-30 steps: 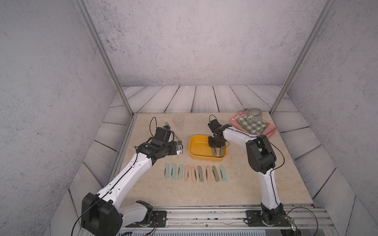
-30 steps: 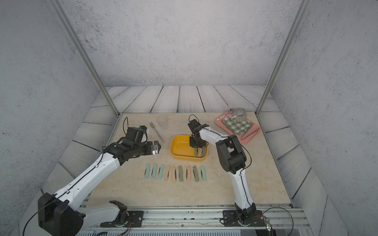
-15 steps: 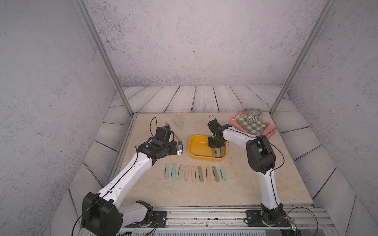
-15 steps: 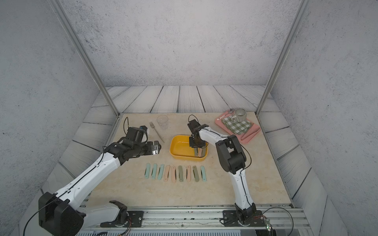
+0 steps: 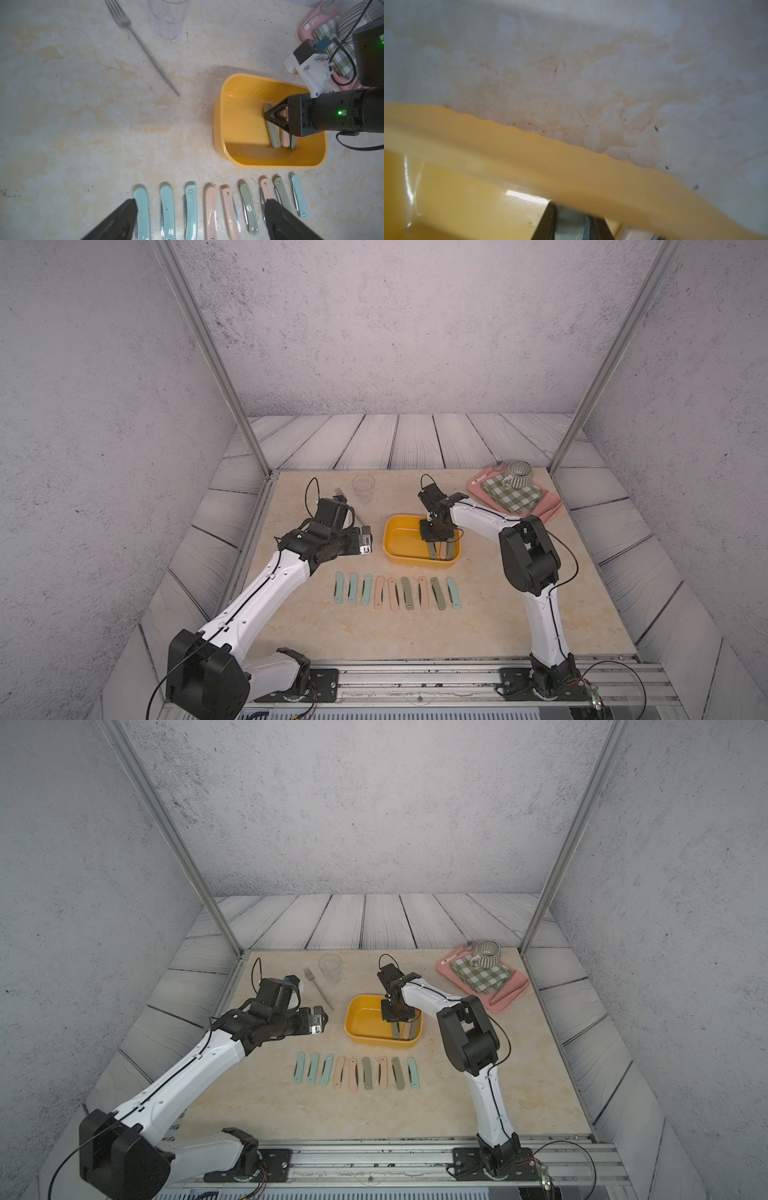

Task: Take the fruit knife out of the storage box
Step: Pick up the fruit knife from the storage box.

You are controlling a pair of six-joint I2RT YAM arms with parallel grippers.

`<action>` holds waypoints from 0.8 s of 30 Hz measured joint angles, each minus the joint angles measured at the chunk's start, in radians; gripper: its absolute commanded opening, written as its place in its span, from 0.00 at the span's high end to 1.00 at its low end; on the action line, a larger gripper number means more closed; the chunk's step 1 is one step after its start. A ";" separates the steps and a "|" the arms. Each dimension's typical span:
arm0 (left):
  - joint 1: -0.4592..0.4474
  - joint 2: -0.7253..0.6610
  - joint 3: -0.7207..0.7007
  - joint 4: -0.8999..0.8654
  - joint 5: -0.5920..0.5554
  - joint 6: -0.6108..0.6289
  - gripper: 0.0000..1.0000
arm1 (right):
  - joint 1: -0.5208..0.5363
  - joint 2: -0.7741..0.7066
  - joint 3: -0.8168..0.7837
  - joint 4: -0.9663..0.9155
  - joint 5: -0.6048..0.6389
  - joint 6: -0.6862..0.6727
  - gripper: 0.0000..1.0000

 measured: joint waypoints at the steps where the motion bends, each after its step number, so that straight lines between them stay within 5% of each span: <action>1: 0.000 0.000 0.000 0.001 0.000 0.000 0.01 | 0.000 -0.003 0.000 -0.002 0.000 0.000 0.88; 24: 0.000 0.000 -0.002 0.005 0.000 -0.006 0.01 | 0.004 -0.101 0.038 -0.042 0.011 -0.031 0.88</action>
